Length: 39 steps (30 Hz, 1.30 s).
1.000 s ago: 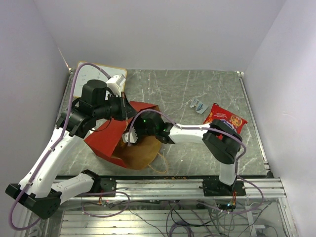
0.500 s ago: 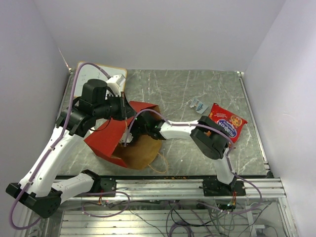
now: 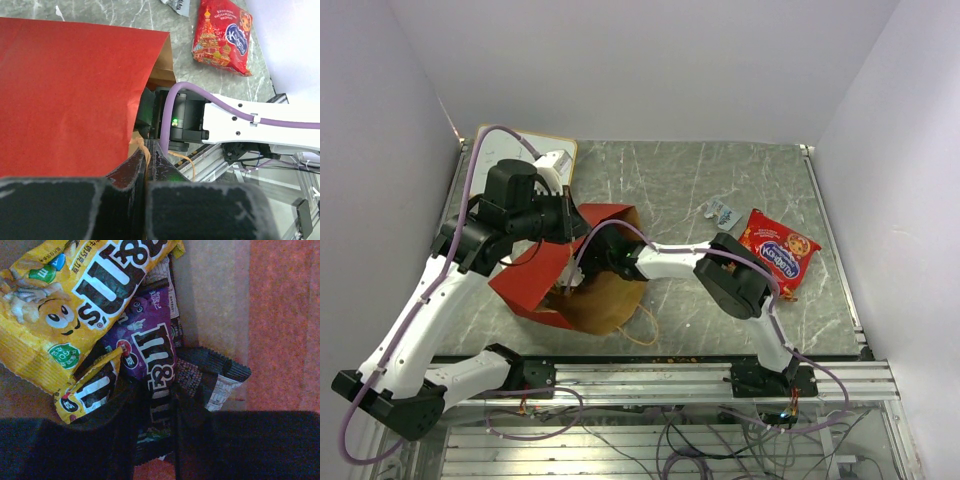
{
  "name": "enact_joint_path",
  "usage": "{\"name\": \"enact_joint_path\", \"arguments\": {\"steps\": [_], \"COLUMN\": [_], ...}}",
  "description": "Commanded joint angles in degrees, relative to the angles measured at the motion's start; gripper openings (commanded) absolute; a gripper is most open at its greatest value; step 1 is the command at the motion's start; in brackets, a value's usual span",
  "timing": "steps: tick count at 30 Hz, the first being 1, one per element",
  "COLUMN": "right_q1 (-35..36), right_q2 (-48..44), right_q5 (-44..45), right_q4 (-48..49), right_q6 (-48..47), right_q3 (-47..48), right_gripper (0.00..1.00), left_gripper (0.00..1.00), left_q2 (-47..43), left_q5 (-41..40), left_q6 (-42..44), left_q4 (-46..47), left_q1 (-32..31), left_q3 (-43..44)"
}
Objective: Take the snacks out of the paper bag
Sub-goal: Take out the snack from the paper bag.
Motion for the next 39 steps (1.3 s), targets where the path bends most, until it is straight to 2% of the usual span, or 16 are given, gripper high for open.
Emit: {"name": "enact_joint_path", "arguments": {"steps": [1,3,9,21,26,31,34,39], "right_q1": [0.1,0.1,0.2,1.3,1.4,1.5,1.5,1.5], "right_q2": [0.4,-0.6,-6.9,-23.0,-30.4,-40.0,-47.2,-57.5], "right_q5": [3.4,3.5,4.0,5.8,6.2,5.3,5.0,6.7], "right_q4": [-0.9,-1.6,-1.8,-2.6,-0.7,-4.9,-5.9,-10.2], "right_q6": [0.2,0.9,3.7,14.8,22.5,29.5,32.6,37.1], "right_q3": [0.3,0.5,-2.3,-11.6,-17.5,-22.3,-27.0,-29.7], "right_gripper": [0.21,0.12,0.0,0.0,0.0,0.0,0.0,0.0], "left_gripper": [0.07,0.07,0.07,0.07,0.07,0.07,0.07,0.07], "left_q2": [-0.2,0.6,0.3,-2.0,-1.2,-2.3,-0.5,0.9], "left_q5": [-0.1,-0.3,0.7,0.0,-1.3,-1.7,-1.6,-3.7], "left_q6": [0.0,0.0,-0.7,-0.7,-1.0,-2.7,-2.3,-1.5], "left_q4": [1.4,0.9,3.6,6.8,5.7,9.8,9.3,9.7], "left_q1": [-0.6,-0.6,-0.6,-0.6,-0.6,-0.6,-0.6,-0.6], "left_q3": [2.3,3.1,1.8,-1.0,-0.5,-3.0,-2.1,-2.0]}}
